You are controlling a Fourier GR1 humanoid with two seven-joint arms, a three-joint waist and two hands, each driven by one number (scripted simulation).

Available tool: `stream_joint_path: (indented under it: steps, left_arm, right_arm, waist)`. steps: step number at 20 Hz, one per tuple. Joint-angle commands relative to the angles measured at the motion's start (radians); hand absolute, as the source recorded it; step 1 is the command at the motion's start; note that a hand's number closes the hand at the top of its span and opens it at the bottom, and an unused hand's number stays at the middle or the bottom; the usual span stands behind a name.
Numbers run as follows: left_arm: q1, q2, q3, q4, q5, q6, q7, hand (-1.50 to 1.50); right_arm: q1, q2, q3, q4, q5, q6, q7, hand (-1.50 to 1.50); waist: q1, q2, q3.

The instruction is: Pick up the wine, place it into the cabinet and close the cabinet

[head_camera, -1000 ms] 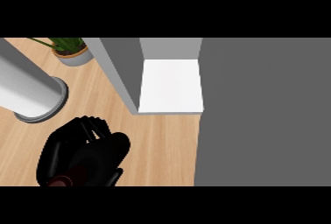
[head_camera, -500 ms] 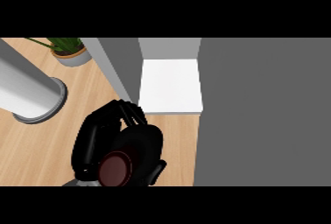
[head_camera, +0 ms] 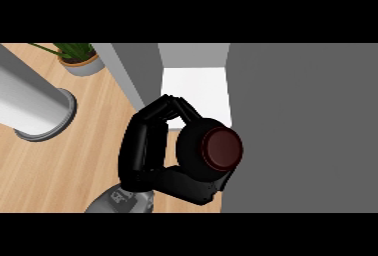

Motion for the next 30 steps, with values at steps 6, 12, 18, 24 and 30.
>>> stream_joint_path:
  steps: [6,12,18,24,30]
  left_arm:
    - [-0.157,-0.004,0.044,0.147,0.009,0.07,0.008,1.5]
    - [-0.203,-0.004,-0.004,0.234,0.027,0.154,-0.064,1.5]
    - [-0.219,-0.004,-0.068,0.324,0.178,0.247,-0.186,1.5]
    - [-0.169,-0.004,0.003,0.406,0.282,0.156,-0.345,1.5]
    - [-0.142,-0.004,-0.021,0.464,0.169,0.163,-0.323,1.5]
  right_arm:
    - [0.049,0.01,-0.032,-0.074,-0.09,0.025,-0.022,-1.5]
    - [0.054,0.011,0.005,-0.17,-0.062,-0.005,0.06,-1.5]
    - [0.011,-0.042,-0.072,-0.123,-0.15,0.03,0.064,-1.5]
    - [0.024,-0.01,-0.045,-0.114,-0.096,0.019,0.032,-1.5]
    - [-0.016,-0.015,-0.022,-0.122,-0.076,-0.005,0.076,-1.5]
  waist:
    - [0.002,0.001,0.0]
    - [-0.003,0.0,0.0]
    - [-0.011,0.002,-0.001]
    - [-0.007,0.004,-0.001]
    - [0.005,0.001,-0.001]
